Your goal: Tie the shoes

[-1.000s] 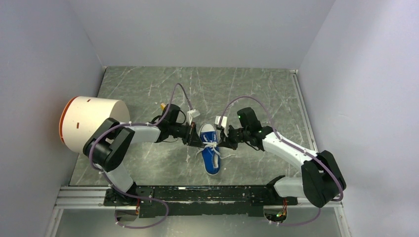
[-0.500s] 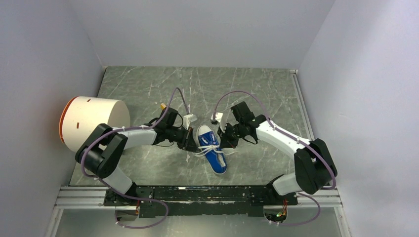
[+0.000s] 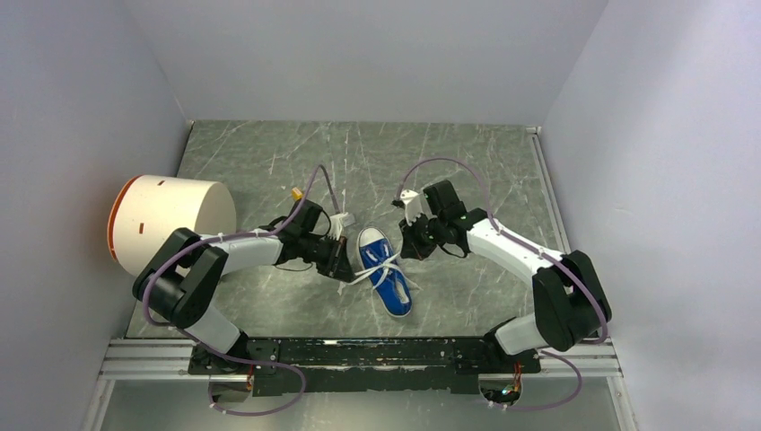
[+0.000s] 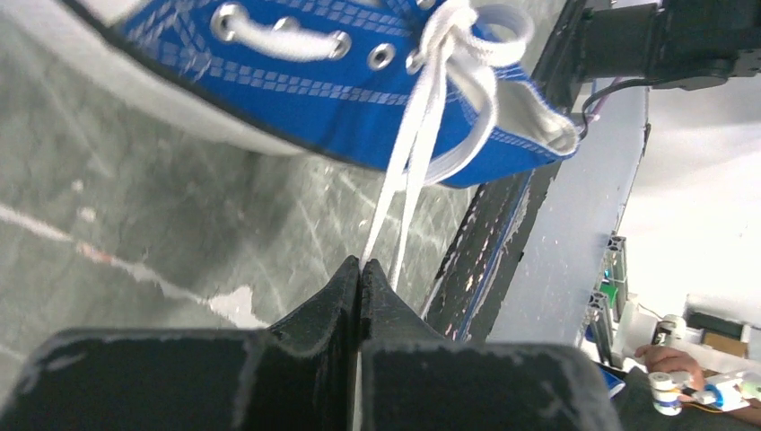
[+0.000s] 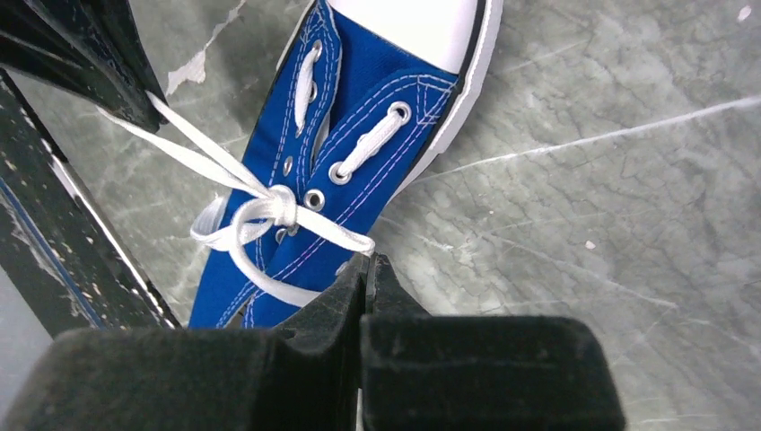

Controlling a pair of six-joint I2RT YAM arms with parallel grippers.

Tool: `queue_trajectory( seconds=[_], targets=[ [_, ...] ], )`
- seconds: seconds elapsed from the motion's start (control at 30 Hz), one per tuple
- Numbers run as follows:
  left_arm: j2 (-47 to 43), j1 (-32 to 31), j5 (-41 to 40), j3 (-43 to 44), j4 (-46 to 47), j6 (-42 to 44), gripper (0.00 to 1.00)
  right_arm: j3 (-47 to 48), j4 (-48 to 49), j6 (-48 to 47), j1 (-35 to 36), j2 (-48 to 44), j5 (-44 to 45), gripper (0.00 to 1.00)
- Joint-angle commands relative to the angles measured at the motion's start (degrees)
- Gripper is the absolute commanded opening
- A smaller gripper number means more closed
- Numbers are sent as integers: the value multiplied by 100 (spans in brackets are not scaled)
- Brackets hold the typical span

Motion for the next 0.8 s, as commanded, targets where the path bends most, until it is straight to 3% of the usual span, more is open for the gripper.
queue_trajectory(
  seconds=[0.0, 0.2, 0.5, 0.53, 0.63, 0.7, 0.77],
  targets=[
    [-88, 37, -338, 54, -1115, -95, 5, -377, 784, 963, -91, -168, -88, 0],
    [36, 26, -722, -68, -1590, -55, 5, -857, 1189, 1472, -597, -335, -542, 0],
    [280, 26, -513, 168, -1261, -17, 5, -1176, 2002, 1850, -1150, -536, -1297, 0],
    [257, 25, -449, 203, -1199, -26, 5, -1152, 2110, 1894, -1150, -566, -1519, 4],
    [250, 25, -300, 299, -1083, -39, 5, -757, 1570, 2427, -1068, -376, -1392, 46],
    [292, 21, -231, 361, -1091, -2, 5, -352, 891, 2256, -870, -98, -1572, 59],
    [323, 19, -219, 419, -1146, 65, 5, -316, 986, 2472, -461, -183, -1383, 75]
  ],
)
